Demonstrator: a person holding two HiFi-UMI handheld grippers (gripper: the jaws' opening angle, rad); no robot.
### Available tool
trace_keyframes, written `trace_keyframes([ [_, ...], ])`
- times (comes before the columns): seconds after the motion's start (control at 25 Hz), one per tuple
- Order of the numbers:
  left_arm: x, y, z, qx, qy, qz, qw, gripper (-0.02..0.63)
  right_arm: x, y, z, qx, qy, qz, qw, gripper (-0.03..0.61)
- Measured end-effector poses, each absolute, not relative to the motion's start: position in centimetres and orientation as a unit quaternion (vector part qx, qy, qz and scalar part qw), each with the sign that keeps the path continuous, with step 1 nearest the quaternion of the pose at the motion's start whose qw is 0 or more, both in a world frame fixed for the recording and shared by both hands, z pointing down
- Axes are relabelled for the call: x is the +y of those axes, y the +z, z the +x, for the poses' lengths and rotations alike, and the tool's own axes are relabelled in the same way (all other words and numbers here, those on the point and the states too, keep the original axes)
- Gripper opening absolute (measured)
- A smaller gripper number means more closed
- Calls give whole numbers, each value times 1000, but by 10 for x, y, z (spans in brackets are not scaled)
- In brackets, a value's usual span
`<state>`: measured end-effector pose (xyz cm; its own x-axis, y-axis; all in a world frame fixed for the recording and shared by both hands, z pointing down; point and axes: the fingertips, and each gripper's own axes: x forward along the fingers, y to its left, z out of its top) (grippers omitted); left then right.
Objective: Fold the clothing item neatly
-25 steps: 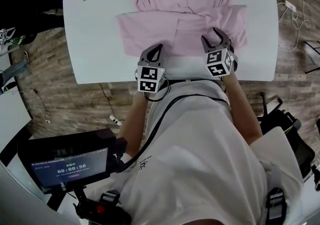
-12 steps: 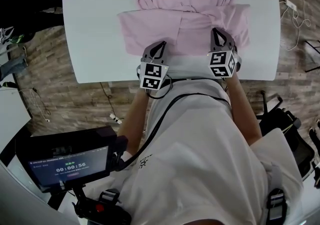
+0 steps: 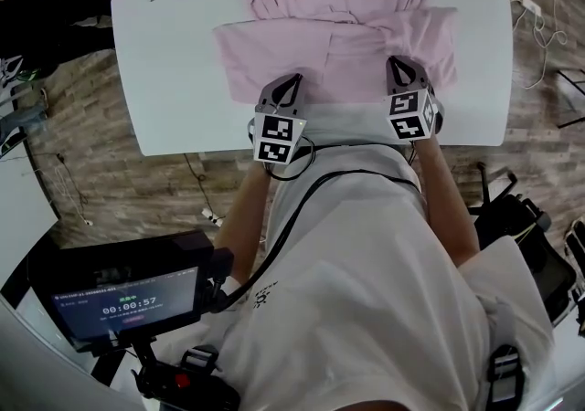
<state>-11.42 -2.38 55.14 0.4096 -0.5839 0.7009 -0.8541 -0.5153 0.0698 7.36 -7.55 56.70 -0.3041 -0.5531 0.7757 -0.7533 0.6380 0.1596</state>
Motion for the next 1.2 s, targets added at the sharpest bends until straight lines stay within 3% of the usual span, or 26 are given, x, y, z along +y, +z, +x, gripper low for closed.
trace_keyframes([
  [0.2, -16, 556, -107, -406, 335, 826, 203, 8, -76, 514, 78, -820, 102, 416, 381, 12],
  [0.28, -6, 566, -98, -364, 364, 836, 190, 75, -78, 495, 83, -823, 93, 421, 370, 12],
  [0.36, 1, 574, -91, -331, 400, 838, 165, 101, -81, 487, 87, -823, 86, 424, 369, 12],
  [0.56, -7, 583, -80, -305, 453, 831, 106, 103, -82, 484, 96, -818, 95, 431, 369, 13],
  [0.76, -14, 595, -80, -302, 476, 815, 132, 103, -79, 484, 99, -818, 101, 432, 367, 12],
  [0.8, -16, 595, -82, -307, 475, 812, 141, 100, -80, 483, 100, -817, 101, 434, 366, 12],
  [0.84, -18, 595, -84, -313, 471, 811, 150, 24, -81, 482, 101, -817, 101, 436, 364, 12],
  [0.88, -20, 593, -86, -319, 465, 811, 158, 2, -82, 481, 103, -817, 101, 438, 363, 13],
  [1.2, -46, 546, -95, -346, 420, 825, 151, 2, -89, 472, 98, -825, 90, 435, 350, 13],
])
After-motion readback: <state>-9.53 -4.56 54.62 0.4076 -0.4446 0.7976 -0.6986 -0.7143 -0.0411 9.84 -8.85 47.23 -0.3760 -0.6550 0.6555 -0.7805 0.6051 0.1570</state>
